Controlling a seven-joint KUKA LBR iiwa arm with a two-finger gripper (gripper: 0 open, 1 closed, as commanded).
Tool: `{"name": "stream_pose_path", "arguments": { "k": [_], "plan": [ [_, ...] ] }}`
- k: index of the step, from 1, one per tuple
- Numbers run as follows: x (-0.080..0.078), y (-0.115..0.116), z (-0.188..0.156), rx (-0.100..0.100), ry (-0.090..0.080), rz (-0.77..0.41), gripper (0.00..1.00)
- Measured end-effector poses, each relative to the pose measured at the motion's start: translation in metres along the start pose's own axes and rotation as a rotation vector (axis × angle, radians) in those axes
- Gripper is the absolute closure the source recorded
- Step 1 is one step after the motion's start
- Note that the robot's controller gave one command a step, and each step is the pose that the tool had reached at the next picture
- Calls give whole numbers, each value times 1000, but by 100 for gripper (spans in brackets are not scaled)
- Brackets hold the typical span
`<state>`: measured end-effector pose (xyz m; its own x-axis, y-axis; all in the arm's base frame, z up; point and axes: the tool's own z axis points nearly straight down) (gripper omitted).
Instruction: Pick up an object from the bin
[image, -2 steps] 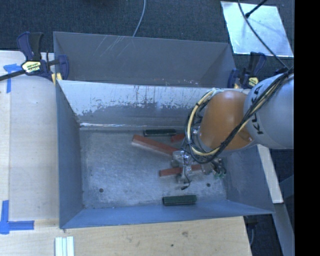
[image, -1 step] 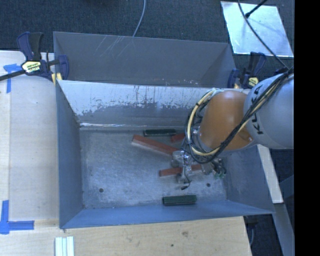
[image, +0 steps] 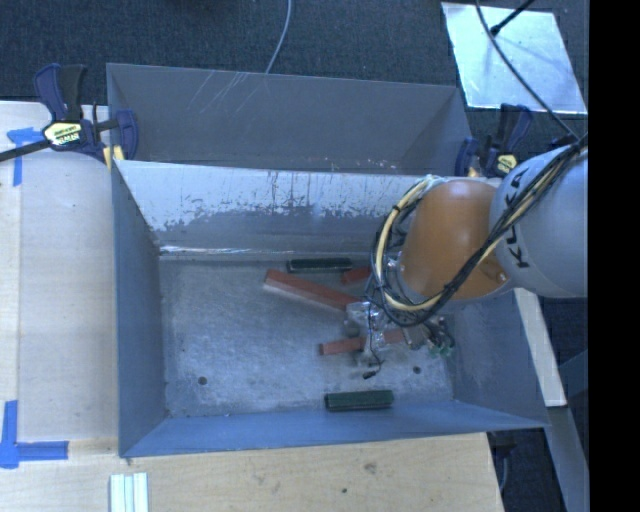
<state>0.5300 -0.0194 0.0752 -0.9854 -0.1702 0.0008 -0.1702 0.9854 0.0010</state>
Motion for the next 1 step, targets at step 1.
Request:
{"name": "stream_pose_path", "arguments": {
  "k": [1],
  "plan": [
    [2,0,-21,-1,7,0,100]
  ]
}}
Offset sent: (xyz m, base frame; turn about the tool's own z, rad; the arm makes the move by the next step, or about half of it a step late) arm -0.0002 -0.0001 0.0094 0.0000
